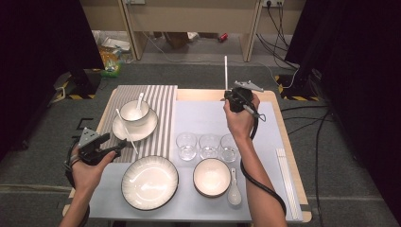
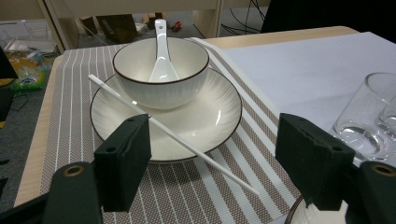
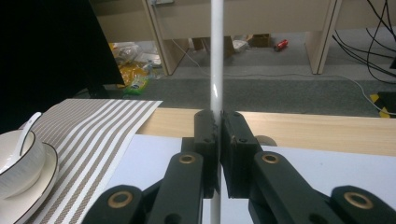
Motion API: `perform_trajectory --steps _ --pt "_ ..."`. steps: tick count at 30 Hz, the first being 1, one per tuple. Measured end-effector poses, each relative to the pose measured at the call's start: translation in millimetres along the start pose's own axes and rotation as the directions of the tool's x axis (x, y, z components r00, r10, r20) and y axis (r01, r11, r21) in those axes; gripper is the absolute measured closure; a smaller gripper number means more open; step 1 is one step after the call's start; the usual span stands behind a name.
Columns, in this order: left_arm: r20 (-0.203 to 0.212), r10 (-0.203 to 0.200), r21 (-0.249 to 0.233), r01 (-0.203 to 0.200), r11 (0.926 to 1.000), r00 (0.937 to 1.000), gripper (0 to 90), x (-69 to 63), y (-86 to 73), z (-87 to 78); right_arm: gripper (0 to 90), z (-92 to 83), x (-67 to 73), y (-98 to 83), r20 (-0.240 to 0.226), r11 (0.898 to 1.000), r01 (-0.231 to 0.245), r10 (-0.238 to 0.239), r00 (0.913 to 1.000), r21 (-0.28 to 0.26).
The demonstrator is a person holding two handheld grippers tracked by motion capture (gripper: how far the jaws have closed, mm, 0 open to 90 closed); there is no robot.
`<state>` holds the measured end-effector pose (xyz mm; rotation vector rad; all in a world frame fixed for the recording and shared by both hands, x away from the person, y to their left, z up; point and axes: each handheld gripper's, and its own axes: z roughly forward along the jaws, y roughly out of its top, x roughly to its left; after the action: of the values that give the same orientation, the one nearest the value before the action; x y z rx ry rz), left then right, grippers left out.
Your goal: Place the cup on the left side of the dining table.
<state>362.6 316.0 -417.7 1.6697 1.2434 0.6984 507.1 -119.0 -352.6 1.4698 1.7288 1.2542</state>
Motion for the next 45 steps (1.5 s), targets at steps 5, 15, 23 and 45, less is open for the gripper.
perform_trajectory --steps 5,15,23,45 --pt "0.013 0.015 -0.003 -0.015 0.9999 0.9998 25.0 -6.0 10.0 4.5 85.8 0.4 4.0 0.8 -0.01 1.0 0.002 -0.002 1.0 -0.008" --pt "0.062 0.039 -0.024 -0.038 0.999 0.9973 26.0 -18.5 36.0 17.4 85.8 2.5 12.2 1.0 -0.029 1.0 0.006 -0.006 0.9996 -0.01" --pt "0.105 0.055 -0.042 -0.051 0.9978 0.993 27.0 -30.3 57.9 31.8 85.8 4.4 17.2 1.4 -0.038 1.0 0.007 -0.007 0.9993 -0.011" --pt "0.253 0.092 -0.089 -0.071 0.9935 0.9631 28.4 -96.1 141.9 103.3 85.7 8.0 22.8 -0.8 -0.057 1.0 0.015 -0.015 0.9983 -0.01"
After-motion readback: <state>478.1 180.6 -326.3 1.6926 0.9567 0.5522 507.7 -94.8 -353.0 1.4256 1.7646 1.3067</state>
